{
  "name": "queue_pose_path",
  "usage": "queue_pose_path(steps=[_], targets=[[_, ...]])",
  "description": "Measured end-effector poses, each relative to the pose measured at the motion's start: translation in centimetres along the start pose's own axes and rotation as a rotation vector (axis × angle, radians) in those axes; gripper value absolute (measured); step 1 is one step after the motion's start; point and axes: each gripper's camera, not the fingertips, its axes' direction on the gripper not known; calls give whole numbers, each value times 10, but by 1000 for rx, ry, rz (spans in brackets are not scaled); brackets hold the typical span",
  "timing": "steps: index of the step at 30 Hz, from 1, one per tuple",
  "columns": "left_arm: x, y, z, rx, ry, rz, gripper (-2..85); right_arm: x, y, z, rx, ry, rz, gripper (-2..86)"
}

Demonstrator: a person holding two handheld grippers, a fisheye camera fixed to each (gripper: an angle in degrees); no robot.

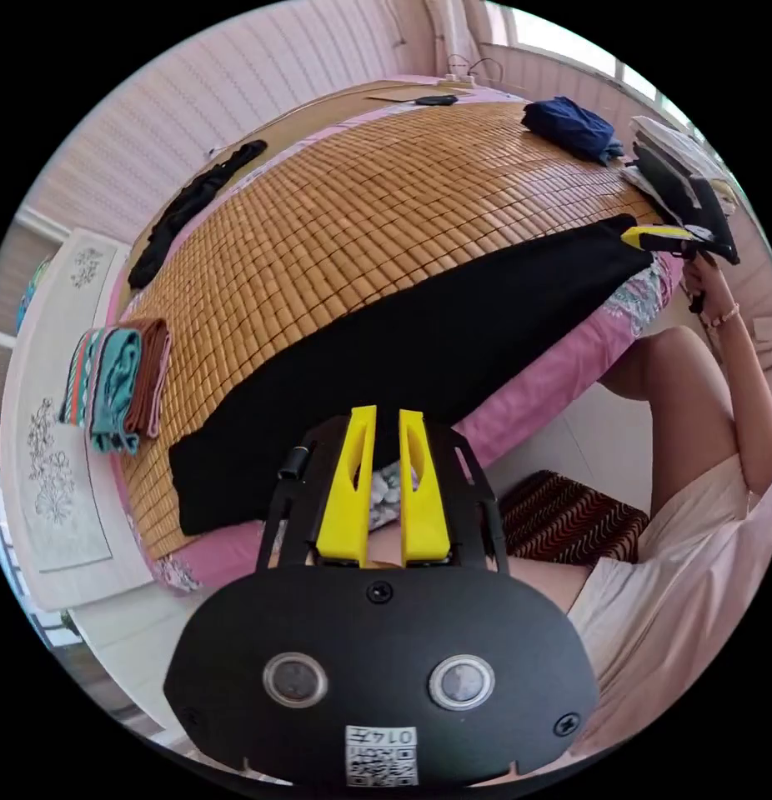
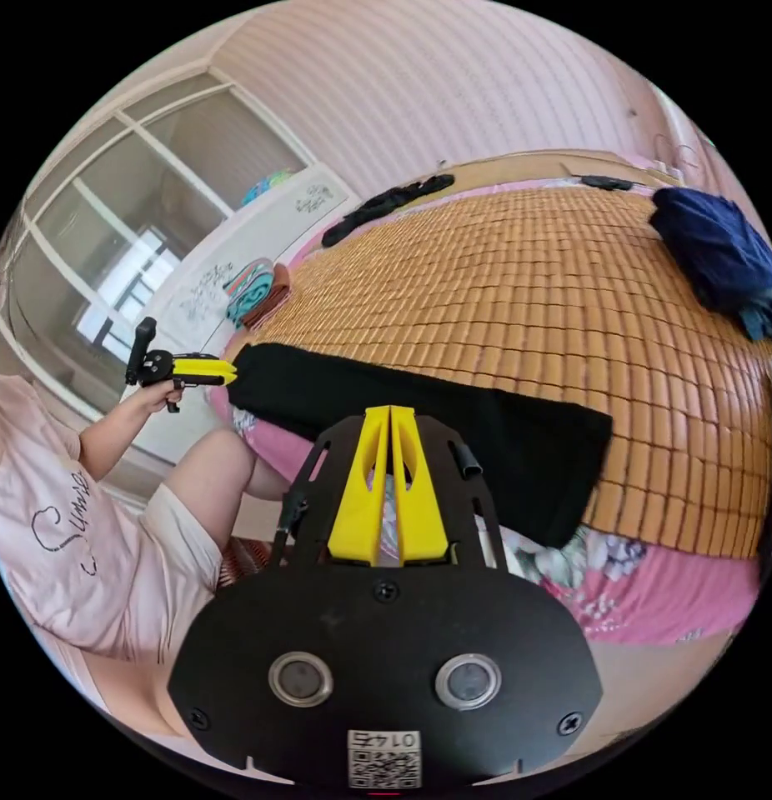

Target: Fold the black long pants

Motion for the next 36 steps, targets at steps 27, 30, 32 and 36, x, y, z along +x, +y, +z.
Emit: queue_pose_path(steps=[27,30,32,36], targets=[[-429,379,203,93,93,-608,94,-427,-261,421,-545,38,-582,55],[-440,403,208,167,127,-481,96,-488,-327,484,-470,-92,-716,91],[-448,421,206,223,166,-397,97,-522,-364,533,-472,-131,-750,120],[-476,460,212,274,260,-271,125,-565,-435,651,-545,-184,-647,150]])
